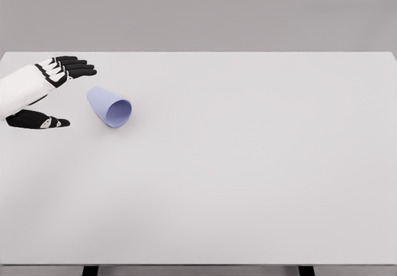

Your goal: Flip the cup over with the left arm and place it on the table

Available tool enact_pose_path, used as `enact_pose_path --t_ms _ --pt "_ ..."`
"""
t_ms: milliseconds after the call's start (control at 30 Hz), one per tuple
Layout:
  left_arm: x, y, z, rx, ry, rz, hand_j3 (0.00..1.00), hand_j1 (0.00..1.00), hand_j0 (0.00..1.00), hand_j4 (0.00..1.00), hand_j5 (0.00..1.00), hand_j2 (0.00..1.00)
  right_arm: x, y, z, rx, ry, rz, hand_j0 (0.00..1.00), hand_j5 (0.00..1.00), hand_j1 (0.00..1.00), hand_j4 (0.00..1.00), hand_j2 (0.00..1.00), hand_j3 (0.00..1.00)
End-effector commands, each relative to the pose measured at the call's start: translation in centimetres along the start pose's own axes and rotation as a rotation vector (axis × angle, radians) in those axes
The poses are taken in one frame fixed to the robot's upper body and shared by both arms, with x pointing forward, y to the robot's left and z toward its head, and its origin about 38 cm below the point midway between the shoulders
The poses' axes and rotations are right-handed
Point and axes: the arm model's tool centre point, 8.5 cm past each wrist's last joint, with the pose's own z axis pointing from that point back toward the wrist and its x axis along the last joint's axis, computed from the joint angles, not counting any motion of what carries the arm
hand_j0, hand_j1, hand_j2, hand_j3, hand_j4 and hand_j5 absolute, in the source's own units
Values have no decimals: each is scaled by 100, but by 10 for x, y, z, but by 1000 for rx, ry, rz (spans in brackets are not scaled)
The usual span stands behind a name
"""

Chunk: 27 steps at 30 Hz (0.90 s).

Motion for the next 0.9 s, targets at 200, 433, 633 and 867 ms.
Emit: enact_pose_path --t_ms 200,433,633,867 --pt "-3 2 2 4 12 5 100 100 100 100 100 100 0 0 0 2 -1 4 100 100 100 100 100 100" --pt "-14 -5 8 -33 53 -29 100 100 100 100 100 100 0 0 0 2 -1 1 100 100 100 100 100 100" --pt "-30 -5 12 -176 96 -32 100 100 100 100 100 100 0 0 0 2 -1 4 100 100 100 100 100 100" --pt "-39 10 -4 -263 64 34 100 100 100 100 100 100 0 0 0 2 -1 4 100 100 100 100 100 100"
